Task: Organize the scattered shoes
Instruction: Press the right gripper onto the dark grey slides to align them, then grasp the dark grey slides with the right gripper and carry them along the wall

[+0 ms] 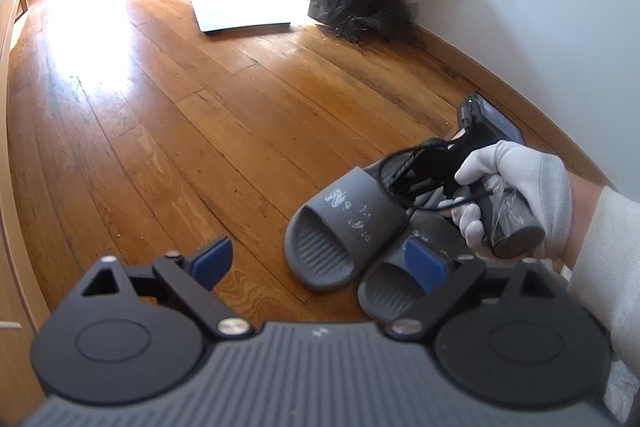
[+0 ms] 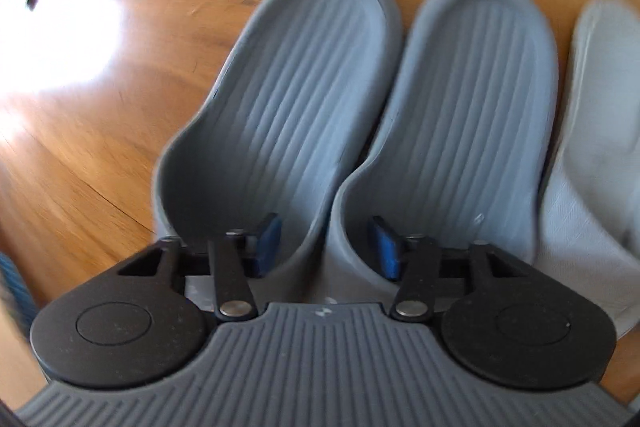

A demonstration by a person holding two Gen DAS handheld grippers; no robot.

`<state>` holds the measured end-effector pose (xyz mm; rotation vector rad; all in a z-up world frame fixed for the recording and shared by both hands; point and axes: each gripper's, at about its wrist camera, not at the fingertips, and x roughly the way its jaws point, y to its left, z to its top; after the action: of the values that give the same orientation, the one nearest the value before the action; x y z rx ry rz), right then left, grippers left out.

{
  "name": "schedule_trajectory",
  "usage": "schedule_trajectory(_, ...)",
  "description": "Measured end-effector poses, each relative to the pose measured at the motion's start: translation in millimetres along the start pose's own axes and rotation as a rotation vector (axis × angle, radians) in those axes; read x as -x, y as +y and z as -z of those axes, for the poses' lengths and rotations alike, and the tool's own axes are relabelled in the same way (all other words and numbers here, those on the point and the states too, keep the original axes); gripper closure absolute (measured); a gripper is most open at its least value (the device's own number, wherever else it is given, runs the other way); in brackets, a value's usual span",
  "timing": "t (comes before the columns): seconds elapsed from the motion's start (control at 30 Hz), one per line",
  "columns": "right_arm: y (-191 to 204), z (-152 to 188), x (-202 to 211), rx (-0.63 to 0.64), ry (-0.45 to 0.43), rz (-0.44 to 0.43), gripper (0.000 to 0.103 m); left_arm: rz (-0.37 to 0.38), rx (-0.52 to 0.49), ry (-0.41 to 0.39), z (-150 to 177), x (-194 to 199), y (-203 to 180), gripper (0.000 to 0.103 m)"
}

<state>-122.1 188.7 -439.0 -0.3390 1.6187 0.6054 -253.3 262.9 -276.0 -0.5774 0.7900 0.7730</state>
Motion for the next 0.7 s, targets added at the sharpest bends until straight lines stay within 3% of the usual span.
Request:
schedule_trajectory(0.07,-1.7,7.1,4.0,-0.026,-0.005,-0.036,0.083,-0.012,0.017,0.009,-1.4,-2.2,1.7,0.008)
schedule_trajectory(0.27,-23.7,-4.0,40.3,-0.052,-0.054,-0.141,0.087,-0.073,0.098,0.060,-6.0,-10.3,7.7,0.008)
schedule_trajectory(0.4,-49.4,-45.8,76.2,-0.082,-0.107,-0.189,0.088,-0.107,0.113,0.076,-7.8,-12.3,-3.6,0.008)
schedule_trajectory(0.47,-62.9,-73.3,87.6,-0.098,-0.130,-0.194,0.088,-0.083,0.077,0.077,-8.5,-13.1,-15.4,0.008)
schedule_trajectory(0.7,-107.1,-156.1,95.8,-0.159,-0.184,-0.176,0.088,-0.053,0.000,-0.012,-33.1,-18.2,-42.9,0.007)
